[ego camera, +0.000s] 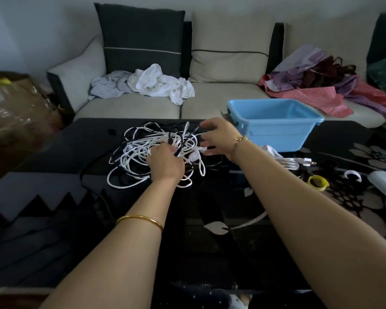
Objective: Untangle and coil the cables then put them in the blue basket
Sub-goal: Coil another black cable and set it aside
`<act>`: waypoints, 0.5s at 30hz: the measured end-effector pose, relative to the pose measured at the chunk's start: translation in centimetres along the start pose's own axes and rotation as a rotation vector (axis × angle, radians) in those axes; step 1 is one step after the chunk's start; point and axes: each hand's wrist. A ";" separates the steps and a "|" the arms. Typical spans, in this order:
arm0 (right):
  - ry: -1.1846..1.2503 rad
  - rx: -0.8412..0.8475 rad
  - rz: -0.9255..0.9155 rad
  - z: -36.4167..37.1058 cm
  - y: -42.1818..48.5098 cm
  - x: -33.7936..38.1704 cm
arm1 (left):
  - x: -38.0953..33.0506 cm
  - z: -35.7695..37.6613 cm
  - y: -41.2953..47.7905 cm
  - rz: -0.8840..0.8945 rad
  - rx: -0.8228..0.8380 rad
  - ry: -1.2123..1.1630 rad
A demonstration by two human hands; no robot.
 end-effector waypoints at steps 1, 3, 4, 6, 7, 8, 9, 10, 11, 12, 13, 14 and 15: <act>0.125 0.044 0.032 1.2 0.3 0.0 | 0.4 -0.1 0.2 0.010 0.043 0.018; 0.216 0.073 0.076 3.0 1.2 -0.5 | 1.0 -0.4 0.2 0.013 0.147 0.050; 0.243 0.078 0.097 3.6 1.6 -0.8 | 1.2 -0.5 0.1 0.021 0.202 0.068; 0.331 0.073 0.137 4.5 2.4 -1.1 | 1.8 -0.7 0.0 0.058 0.292 0.111; 0.381 0.056 0.145 4.8 2.6 -1.2 | 2.0 -0.7 0.0 0.079 0.318 0.132; 0.432 0.042 0.148 4.9 2.7 -1.3 | 2.2 -0.7 0.0 0.096 0.333 0.149; 0.477 0.022 0.150 5.0 2.7 -1.2 | 2.4 -0.7 0.1 0.104 0.339 0.156; 0.507 -0.010 0.153 5.0 2.7 -1.1 | 2.5 -0.7 0.1 0.098 0.332 0.146; 0.522 -0.055 0.155 4.9 2.6 -0.9 | 2.5 -0.7 0.1 0.081 0.308 0.122; 0.541 -0.107 0.147 4.7 2.6 -0.6 | 2.4 -0.7 0.0 0.057 0.273 0.094; 0.585 -0.154 0.131 4.4 2.6 -0.2 | 2.3 -0.8 0.0 0.037 0.229 0.062; 0.651 -0.194 0.114 4.0 2.5 0.2 | 2.2 -0.8 0.0 0.027 0.184 0.033; 0.713 -0.230 0.102 3.5 2.5 0.7 | 2.2 -0.9 0.0 0.024 0.151 0.013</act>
Point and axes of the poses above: each hand's wrist, its own y-axis towards the middle knuckle, its own z-axis out of the palm, x = y × z, and after that the axes turned 9 degrees about -y, right-handed
